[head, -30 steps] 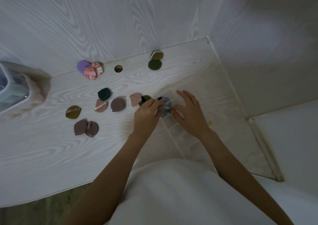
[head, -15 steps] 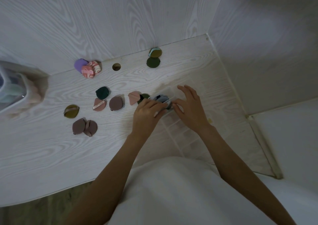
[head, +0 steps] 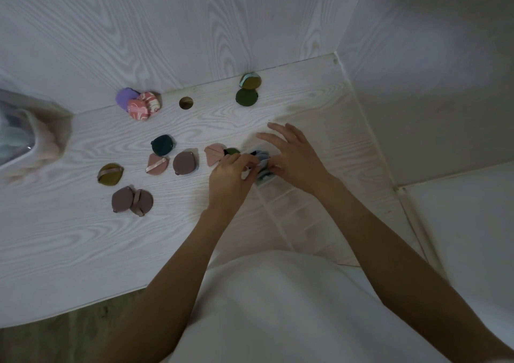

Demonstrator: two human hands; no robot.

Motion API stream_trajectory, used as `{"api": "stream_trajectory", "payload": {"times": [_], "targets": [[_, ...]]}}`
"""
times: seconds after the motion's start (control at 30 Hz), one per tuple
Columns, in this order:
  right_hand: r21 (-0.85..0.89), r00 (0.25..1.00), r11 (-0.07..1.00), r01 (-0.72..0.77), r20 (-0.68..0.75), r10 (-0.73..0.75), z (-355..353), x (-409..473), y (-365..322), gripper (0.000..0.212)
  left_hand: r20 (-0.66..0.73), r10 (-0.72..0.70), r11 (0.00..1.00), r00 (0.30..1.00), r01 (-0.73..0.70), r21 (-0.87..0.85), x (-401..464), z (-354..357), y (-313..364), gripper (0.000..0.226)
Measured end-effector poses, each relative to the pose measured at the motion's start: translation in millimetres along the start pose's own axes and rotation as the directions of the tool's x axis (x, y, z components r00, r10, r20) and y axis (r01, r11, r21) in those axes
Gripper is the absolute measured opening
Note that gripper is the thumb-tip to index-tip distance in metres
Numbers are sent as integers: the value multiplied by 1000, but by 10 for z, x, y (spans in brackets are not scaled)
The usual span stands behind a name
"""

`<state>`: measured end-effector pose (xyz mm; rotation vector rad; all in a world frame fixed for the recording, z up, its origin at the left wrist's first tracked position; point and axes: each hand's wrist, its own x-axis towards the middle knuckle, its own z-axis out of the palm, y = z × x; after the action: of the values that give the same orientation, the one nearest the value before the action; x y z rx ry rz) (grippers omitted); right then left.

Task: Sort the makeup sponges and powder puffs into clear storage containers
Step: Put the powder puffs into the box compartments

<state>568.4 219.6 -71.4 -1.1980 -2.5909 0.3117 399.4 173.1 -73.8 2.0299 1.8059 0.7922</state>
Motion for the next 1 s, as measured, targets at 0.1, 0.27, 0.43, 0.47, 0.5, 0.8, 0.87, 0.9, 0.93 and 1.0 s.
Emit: {"api": "stream_trajectory", "payload": {"times": [0.1,0.27,0.43,0.47,0.5,0.8,0.87,0.9,0.93,1.0], "targets": [[32,1000,999,19,15,-19,-57,-79,43,31,13,33,999,999,-33,0,6,-6,12,11],[88,999,996,4,46,-8,-109,-116,52,15,74,209,978,975,-210,17,1,54,74,10],[87,992,993,-85,106,76,-137,-94,21,4,50,285,951,957,-289,109,5,44,68,19],[77,989,991,-108,111,99,-133,-89,12,5,40,327,934,944,-329,142,4,43,52,21],[73,987,989,-130,108,122,-127,-90,6,6,44,353,918,934,-355,177,-2,50,33,22],[157,972,962,-223,113,207,-55,-200,-8,10,-6,70,996,998,-69,60,-15,41,48,10],[165,967,953,-254,76,245,-38,-238,-20,9,-40,-1,996,999,-2,-85,-53,-53,-65,10],[167,963,948,-271,60,264,-28,-249,-31,9,-68,-33,992,997,24,-128,-73,-109,-137,10],[168,960,945,-281,45,278,-13,-251,-47,8,-89,-77,987,993,63,-148,-94,-164,-241,12],[169,953,939,-300,12,303,25,-237,-90,8,-110,-176,978,978,161,-136,-110,-240,-493,13]]}}
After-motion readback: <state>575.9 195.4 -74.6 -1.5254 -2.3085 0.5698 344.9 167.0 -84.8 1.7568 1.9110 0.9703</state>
